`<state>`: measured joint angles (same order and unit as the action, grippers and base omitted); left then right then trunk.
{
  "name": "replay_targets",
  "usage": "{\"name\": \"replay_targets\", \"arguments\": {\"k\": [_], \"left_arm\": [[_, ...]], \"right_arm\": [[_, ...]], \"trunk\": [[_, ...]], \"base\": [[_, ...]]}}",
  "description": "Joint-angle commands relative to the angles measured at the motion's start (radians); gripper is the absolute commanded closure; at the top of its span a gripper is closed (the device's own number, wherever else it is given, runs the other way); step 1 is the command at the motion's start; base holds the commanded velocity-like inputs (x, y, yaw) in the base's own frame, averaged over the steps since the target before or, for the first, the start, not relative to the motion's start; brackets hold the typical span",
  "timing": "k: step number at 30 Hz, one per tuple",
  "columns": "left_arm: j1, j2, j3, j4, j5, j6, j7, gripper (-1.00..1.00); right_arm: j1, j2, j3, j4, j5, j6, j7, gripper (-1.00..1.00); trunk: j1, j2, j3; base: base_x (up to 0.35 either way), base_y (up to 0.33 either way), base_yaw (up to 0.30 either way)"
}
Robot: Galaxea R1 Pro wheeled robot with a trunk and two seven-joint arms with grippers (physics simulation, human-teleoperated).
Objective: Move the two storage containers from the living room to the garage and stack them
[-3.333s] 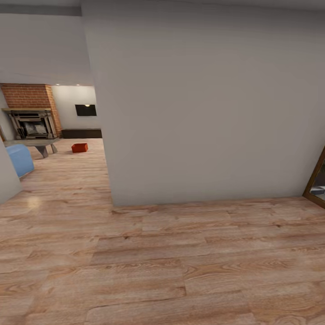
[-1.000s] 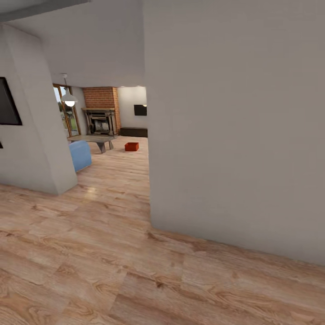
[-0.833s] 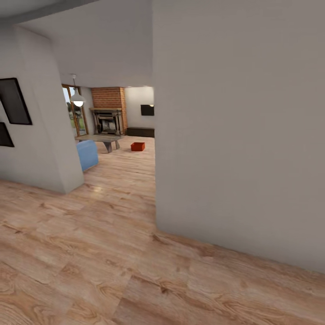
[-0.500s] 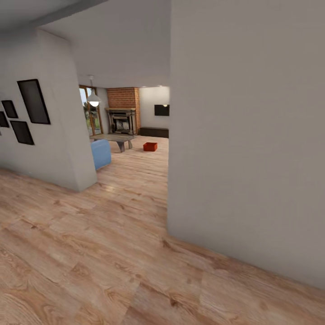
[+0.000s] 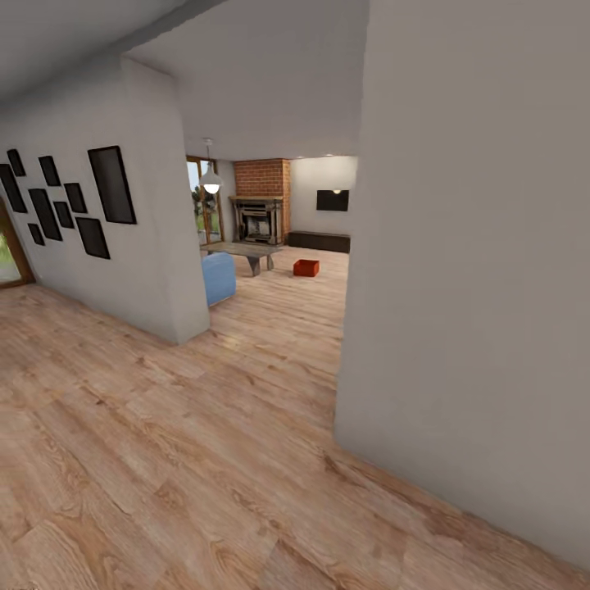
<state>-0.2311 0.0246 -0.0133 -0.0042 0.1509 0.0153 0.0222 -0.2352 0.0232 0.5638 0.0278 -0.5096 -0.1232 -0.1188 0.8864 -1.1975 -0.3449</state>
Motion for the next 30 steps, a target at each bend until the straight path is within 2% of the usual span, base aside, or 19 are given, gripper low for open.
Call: {"name": "replay_targets", "arguments": {"k": [1,30], "left_arm": [[-0.001,0.000,-0.002,0.000,0.009,0.002,0.002,-1.00],[-0.001,0.000,-0.002,0.000,0.009,0.002,0.002,-1.00]], "right_arm": [[-0.001,0.001,0.008,0.003,-0.009,-0.005,-0.001,-1.00],[-0.001,0.000,0.008,0.003,-0.009,-0.005,-0.001,-1.00]], "trunk": [[0.001,-0.001,-0.001],[0.001,-0.001,-0.001]], "base": [[0.322,0.000,0.270],[0.322,0.000,0.268]]}}
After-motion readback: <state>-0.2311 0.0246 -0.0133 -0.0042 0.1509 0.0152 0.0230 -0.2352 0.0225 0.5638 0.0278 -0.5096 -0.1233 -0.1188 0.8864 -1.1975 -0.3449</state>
